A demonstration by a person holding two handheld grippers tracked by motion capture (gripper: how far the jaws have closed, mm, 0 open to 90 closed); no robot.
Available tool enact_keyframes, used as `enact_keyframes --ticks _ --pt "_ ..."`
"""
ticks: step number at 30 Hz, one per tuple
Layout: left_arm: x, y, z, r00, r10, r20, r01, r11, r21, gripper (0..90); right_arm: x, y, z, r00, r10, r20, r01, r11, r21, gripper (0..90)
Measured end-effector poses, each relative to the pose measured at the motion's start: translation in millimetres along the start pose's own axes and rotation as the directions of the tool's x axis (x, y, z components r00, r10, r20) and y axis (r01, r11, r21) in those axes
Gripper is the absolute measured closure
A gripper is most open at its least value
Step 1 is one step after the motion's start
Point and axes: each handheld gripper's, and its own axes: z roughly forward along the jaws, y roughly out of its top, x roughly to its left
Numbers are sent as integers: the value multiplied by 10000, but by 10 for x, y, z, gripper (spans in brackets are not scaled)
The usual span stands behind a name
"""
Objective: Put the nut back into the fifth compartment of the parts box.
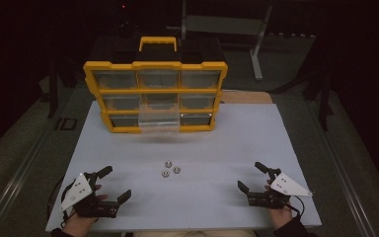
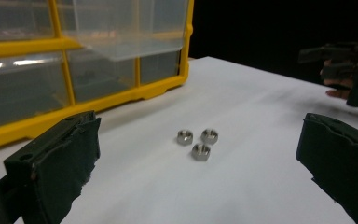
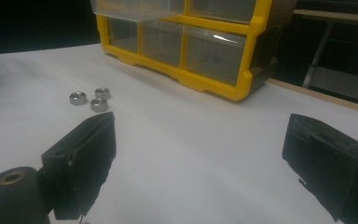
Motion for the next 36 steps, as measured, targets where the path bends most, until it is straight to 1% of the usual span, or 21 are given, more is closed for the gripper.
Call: enact_keyframes --ticks 2,3,5,6,7,9,14,15,16,18,20,24,28,32,35,36 --pt "-19 90 9 10000 69 -22 -69 10000 -38 0 2 4 -3 10000 14 -5 -14 10000 -39 98" --pt "-20 140 21 10000 -2 7 2 10000 82 0 2 5 -2 10000 25 -18 -25 10000 -59 98" --pt "-19 236 45 10000 -2 33 2 9997 242 0 -3 4 0 10000 13 -7 -13 10000 -47 98" --pt "-16 288 57 9999 -78 93 75 9993 378 0 -4 4 0 10000 27 -6 -27 10000 -51 98" --pt "-13 335 73 9995 -254 178 245 9985 499 0 -4 5 -1 10000 47 -3 -47 10000 -48 98" --pt "-21 417 100 9996 -240 179 230 9983 541 0 -6 7 -3 10000 25 3 -25 10000 -62 98" --pt "-35 555 220 9994 -198 272 176 9966 808 0 -4 4 3 10000 41 -25 -42 10000 -38 99" --pt "-39 570 245 9992 -214 336 185 9963 843 0 -3 5 3 10000 39 -24 -39 10000 -45 98" --pt "-49 592 290 9989 -175 434 131 9948 1010 0 -3 5 2 10000 39 -32 -39 10000 -55 99" --pt "-74 614 368 9982 3 601 -74 9931 1172 0 -5 4 2 10000 44 -38 -44 10000 -33 98" --pt "-90 624 447 9964 72 843 -178 9919 1258 0 -8 2 4 10000 70 -71 -70 10000 -38 98" --pt "-120 632 610 9952 179 966 -323 9881 1501 0 -6 1 9 9999 65 -101 -65 10000 -6 98" --pt "-147 621 744 9925 221 1200 -421 9851 1667 0 -5 -1 13 9999 57 -150 -57 10000 1 99" --pt "-169 577 867 9889 153 1476 -459 9775 2059 7 -4 -6 17 9997 128 -195 -127 9999 47 99" --pt "-189 521 957 9876 207 1559 -571 9709 2324 24 -2 -7 20 9996 136 -239 -134 9999 68 98" --pt "-193 505 979 9879 219 1538 -583 9699 2366 26 -1 -7 20 9996 129 -237 -128 9999 76 98"
